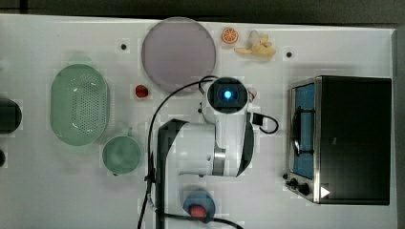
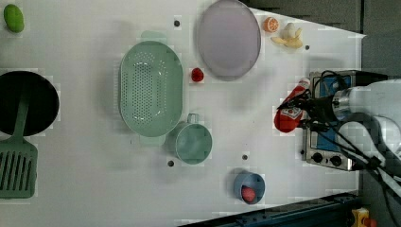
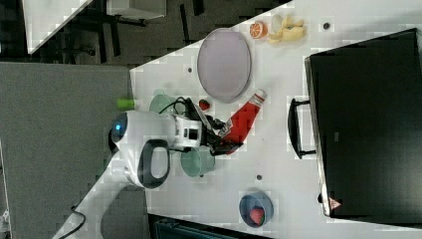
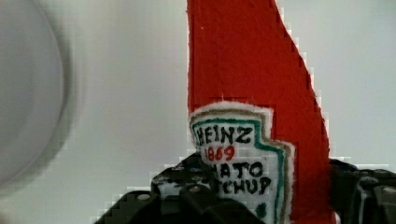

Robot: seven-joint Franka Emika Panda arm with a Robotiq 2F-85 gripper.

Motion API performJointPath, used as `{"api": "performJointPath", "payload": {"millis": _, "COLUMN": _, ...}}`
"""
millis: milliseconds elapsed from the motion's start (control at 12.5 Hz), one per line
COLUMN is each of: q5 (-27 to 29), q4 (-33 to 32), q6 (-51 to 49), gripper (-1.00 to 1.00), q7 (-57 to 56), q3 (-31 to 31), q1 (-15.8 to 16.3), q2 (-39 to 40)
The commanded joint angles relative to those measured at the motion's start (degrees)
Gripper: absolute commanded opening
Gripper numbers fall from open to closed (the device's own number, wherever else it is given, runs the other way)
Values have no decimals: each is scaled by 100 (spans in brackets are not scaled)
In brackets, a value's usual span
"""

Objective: Pick Ketchup from oven and place it on table.

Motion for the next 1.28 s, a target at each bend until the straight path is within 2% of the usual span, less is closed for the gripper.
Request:
{"api": "performJointPath", "payload": {"millis": 80, "q5": -55, "q4": 156, "q6": 333, "gripper": 24, "q7": 121, "q3": 156, "q1": -20, "q2": 424}}
{"api": "performJointPath", "payload": {"millis": 160, "q5": -53, "q4": 157, "q6": 700, "gripper": 25, "q7": 121, "q3": 204, "q1": -9, "q2": 651}}
{"api": "performJointPath", "payload": {"millis": 240, "q5": -39, "q4": 176, "q6": 839, "gripper": 76, "q7": 121, "q3": 244, "q1": -3, "q2": 670}}
{"api": "performJointPath", "payload": {"millis": 320, "q5": -39, "q4": 194, "q6": 839, "gripper": 100, "q7": 121, "q3": 252, "q1": -2, "q2": 589}}
{"api": "performJointPath", "payload": {"millis": 480, "q5": -39, "q4": 196, "q6": 698, "gripper": 100, "q7": 121, "q3": 248, "q1": -5, "q2": 379}}
{"api": "performJointPath", "payload": {"millis": 720, "q5": -40, "q4": 677, "q6": -302, "gripper": 100, "q7": 177, "q3": 240, "q1": -14, "q2": -342}}
{"api": "performJointPath", "payload": {"millis": 880, "q5": -45, "q4": 1257, "q6": -1364, "gripper": 100, "q7": 178, "q3": 241, "q1": -14, "q2": -701}}
{"api": "performJointPath", "payload": {"millis": 1040, "q5": -60, "q4": 2403, "q6": -2475, "gripper": 100, "q7": 178, "q3": 235, "q1": -16, "q2": -924}}
{"api": "performJointPath", "payload": {"millis": 1280, "q5": -62, "q4": 3091, "q6": -3217, "gripper": 100, "q7": 177, "q3": 237, "q1": -16, "q2": -922}}
